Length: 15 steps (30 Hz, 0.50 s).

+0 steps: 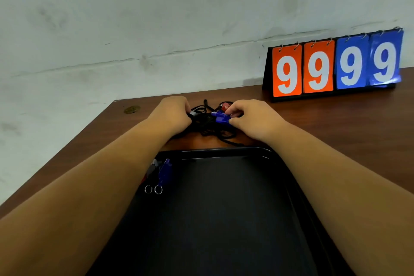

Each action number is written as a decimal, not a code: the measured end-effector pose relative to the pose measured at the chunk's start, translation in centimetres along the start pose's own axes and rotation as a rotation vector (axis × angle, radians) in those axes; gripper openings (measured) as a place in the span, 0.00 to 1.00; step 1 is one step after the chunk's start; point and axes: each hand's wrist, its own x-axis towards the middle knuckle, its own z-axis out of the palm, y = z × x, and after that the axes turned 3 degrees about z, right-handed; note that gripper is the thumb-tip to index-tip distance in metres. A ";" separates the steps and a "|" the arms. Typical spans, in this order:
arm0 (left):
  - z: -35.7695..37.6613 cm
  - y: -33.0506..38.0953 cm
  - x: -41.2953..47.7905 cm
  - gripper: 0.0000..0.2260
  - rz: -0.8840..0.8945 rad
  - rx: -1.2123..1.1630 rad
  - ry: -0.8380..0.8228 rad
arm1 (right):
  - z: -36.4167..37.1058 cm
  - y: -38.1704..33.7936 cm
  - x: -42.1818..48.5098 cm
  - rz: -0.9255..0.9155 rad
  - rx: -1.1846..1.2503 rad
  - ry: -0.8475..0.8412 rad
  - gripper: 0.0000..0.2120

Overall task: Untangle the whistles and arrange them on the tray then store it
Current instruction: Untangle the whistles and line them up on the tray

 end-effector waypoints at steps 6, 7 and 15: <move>0.5 -0.2 0.7 0.07 0.010 -0.015 0.042 | 0.2 -0.1 -0.2 -0.005 -0.064 -0.013 0.17; 0.6 -0.2 0.8 0.07 0.011 -0.015 0.048 | 0.2 -0.2 -0.2 -0.006 -0.086 -0.007 0.16; 0.2 -0.5 1.0 0.07 -0.038 -0.025 0.033 | -0.2 -0.5 -0.6 -0.006 -0.143 0.061 0.12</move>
